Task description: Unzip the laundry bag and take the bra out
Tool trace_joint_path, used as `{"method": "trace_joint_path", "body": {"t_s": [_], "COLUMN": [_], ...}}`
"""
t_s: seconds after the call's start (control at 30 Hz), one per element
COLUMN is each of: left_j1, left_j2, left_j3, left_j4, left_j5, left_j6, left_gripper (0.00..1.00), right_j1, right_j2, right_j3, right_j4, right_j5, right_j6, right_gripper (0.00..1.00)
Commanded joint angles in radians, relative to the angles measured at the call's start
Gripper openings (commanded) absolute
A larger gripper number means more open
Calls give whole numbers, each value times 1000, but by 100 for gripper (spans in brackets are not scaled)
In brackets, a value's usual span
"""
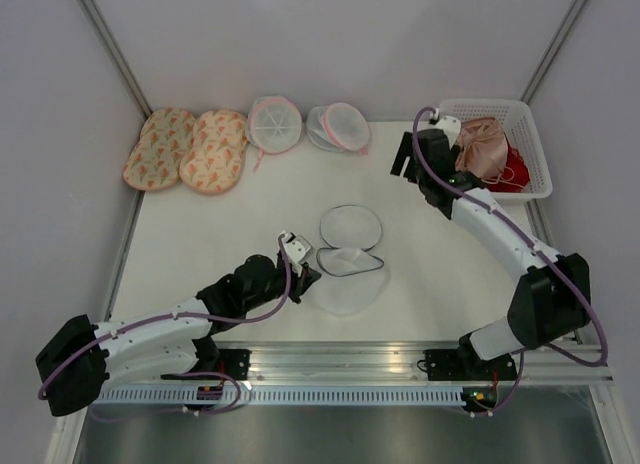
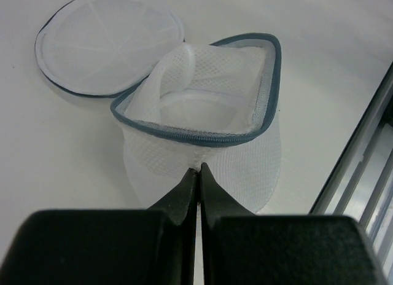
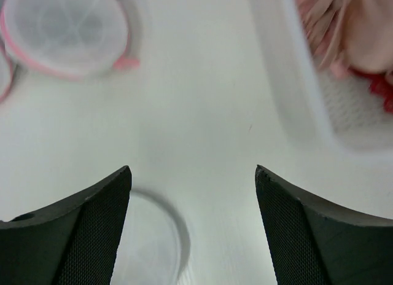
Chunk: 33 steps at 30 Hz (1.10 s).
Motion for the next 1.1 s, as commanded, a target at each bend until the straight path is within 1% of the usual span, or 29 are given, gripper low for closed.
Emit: {"method": "trace_joint_path", "body": {"t_s": [0.0,0.07,0.1,0.13,0.2,0.23,0.33,0.47,0.5,0.53,0.6,0.77,0.8,0.9,1.07], "left_j1": [-1,-1,-1,-1,-1,-1,2,8,8,9,14,17,17,23,29], "left_j2": [35,63,109,129,185,205,262,302,310,325,341,367,364,353,344], "left_j3": [16,41,82,107,156,173,237,267,274,277,287,268,264,253,242], "left_j4": [-19,-83,-112,-172,-181,-190,-192,-83,-65,-51,-28,21,38,53,66], "left_j5": [-79,-187,-271,-299,-387,-413,-479,-471,-462,-455,-435,-410,-407,-378,-347], "left_j6": [11,3,-4,-1,-4,-1,34,147,152,198,210,249,255,273,276], "left_gripper": [2,2,2,2,2,2,2,2,2,2,2,2,2,2,2], "right_j1": [94,164,178,196,213,230,256,260,260,260,260,256,250,234,220], "right_j2": [-118,-164,-199,-218,-265,-279,-312,-327,-327,-329,-329,-280,-274,-234,-171], "right_j3": [-188,-303,-336,-397,-451,-497,-563,-621,-631,-652,-695,-779,-810,-850,-865], "right_j4": [-26,-10,-11,-6,-3,4,20,101,121,159,222,400,467,573,662], "right_j5": [58,18,7,-10,-25,-39,-51,-86,-94,-100,-128,-128,-136,-145,-128], "right_j6": [78,106,146,158,206,213,249,276,281,299,321,436,454,519,595], "right_gripper": [86,86,86,85,85,84,84,84,85,85,85,84,84,81,76]}}
